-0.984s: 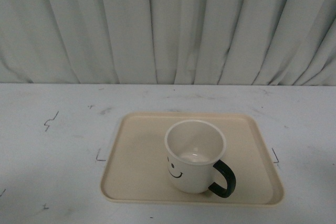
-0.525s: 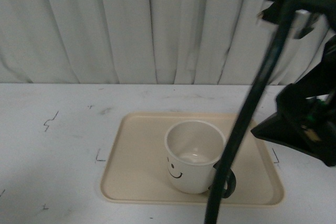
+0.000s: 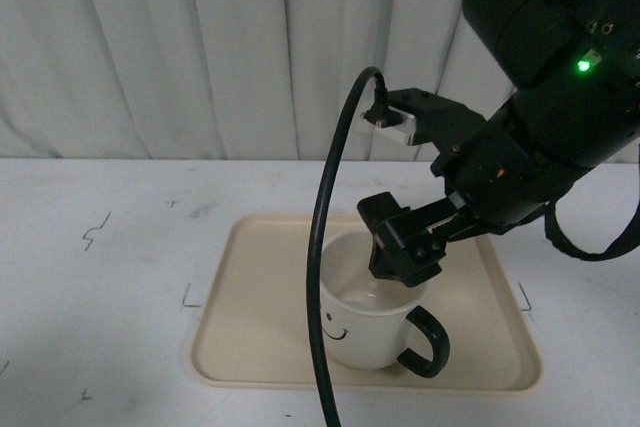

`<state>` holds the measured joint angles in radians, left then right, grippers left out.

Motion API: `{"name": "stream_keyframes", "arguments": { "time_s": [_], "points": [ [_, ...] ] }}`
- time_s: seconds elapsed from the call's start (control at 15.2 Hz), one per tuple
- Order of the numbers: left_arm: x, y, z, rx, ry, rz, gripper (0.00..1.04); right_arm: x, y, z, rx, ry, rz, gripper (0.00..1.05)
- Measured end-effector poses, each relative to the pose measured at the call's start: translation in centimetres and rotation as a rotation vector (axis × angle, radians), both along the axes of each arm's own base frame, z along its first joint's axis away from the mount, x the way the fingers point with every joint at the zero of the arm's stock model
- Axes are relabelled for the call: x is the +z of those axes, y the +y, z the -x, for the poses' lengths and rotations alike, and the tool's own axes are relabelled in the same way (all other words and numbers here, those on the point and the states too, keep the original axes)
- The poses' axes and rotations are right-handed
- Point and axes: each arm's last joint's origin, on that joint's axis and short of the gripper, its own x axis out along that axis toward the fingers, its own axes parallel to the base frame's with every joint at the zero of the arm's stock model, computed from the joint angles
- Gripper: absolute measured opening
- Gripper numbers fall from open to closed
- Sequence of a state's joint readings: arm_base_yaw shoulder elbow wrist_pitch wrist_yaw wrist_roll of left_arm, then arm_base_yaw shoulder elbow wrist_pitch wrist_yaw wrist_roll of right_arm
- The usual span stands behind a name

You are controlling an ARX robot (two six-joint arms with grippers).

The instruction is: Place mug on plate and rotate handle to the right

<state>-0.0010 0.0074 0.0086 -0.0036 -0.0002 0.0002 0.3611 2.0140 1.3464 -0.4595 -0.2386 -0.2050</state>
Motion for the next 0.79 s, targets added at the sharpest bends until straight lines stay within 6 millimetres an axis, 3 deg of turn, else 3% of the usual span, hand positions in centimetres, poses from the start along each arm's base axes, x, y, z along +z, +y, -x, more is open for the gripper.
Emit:
{"name": "stream_keyframes", "arguments": {
  "time_s": [0.2,0.39,0.79],
  "points": [
    [0.0,0.0,0.0,0.0,0.0,0.0,0.98,-1.6,1.0,-0.1,-0.039,0.028,0.02,0.97],
    [0.0,0.0,0.0,0.0,0.0,0.0,0.98,-2.8,1.0,-0.2,-0.105,0.068,0.042,0.67],
    [0.0,0.0,0.0,0.0,0.0,0.0,0.98,-2.8,0.9,-0.2,-0.169,0.105,0.023,0.04]
  ]
}}
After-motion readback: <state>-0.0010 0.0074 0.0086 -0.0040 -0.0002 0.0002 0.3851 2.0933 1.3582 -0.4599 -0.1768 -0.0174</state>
